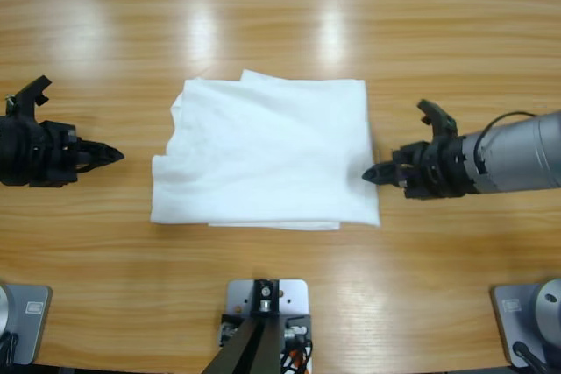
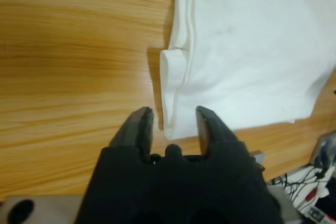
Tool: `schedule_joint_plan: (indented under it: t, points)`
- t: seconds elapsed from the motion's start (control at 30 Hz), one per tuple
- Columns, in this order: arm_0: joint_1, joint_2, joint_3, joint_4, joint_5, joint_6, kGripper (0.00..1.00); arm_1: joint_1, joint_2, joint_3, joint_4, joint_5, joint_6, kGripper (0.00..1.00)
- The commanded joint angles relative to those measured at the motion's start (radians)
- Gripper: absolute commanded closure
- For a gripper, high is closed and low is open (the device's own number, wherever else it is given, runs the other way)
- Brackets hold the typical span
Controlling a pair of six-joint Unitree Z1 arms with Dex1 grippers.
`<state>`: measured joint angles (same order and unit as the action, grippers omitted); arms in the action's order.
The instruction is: Fold clothes
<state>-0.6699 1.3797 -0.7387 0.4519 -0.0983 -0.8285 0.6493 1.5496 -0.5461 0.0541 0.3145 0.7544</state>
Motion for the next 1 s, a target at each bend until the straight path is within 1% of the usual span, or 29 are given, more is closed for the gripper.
schedule_joint_plan:
  t: [0.03,0.1,0.27,0.37,0.47,0.53,0.7,0.73,0.8,0.83,0.9,0.93,1.0]
  points:
    - [0.011,-0.106,-0.038,0.161,-0.042,0.069,0.004,-0.229,0.156,0.169,-0.332,0.077,-0.017,0.000]
    - [0.011,-0.112,-0.036,0.176,-0.052,0.069,0.004,-0.254,0.187,0.173,-0.389,0.123,-0.030,0.000]
    - [0.011,-0.096,-0.032,0.182,-0.055,0.070,0.000,-0.286,0.312,0.248,-0.614,0.252,-0.030,0.003]
    - [0.010,-0.076,-0.026,0.180,-0.057,0.081,0.000,-0.289,0.388,0.303,-0.715,0.294,-0.029,0.018]
    - [0.011,-0.070,-0.016,0.180,-0.058,0.090,0.000,-0.290,0.496,0.358,-0.863,0.338,-0.026,0.023]
    - [0.011,-0.069,-0.011,0.180,-0.058,0.092,0.000,-0.290,0.588,0.396,-0.990,0.361,-0.024,0.035]
    - [0.011,-0.068,-0.008,0.180,-0.058,0.097,0.000,-0.293,0.836,0.521,-1.410,0.396,0.006,0.150]
    - [0.010,-0.066,-0.008,0.180,-0.058,0.097,0.000,-0.293,0.871,0.534,-1.457,0.398,0.007,0.195]
    - [0.011,-0.060,-0.008,0.178,-0.058,0.098,0.000,-0.292,0.883,0.535,-1.469,0.396,-0.001,0.333]
    - [0.010,-0.057,-0.009,0.176,-0.058,0.100,0.000,-0.289,0.862,0.535,-1.470,0.390,-0.005,0.516]
    - [0.011,-0.056,-0.007,0.175,-0.058,0.101,0.000,-0.287,0.796,0.535,-1.466,0.376,-0.005,0.964]
    - [0.011,-0.056,-0.003,0.174,-0.060,0.103,0.000,-0.286,0.773,0.535,-1.462,0.372,-0.005,1.000]
    - [0.011,-0.059,0.007,0.172,-0.061,0.103,0.000,-0.283,0.764,0.535,-1.453,0.368,-0.015,1.000]
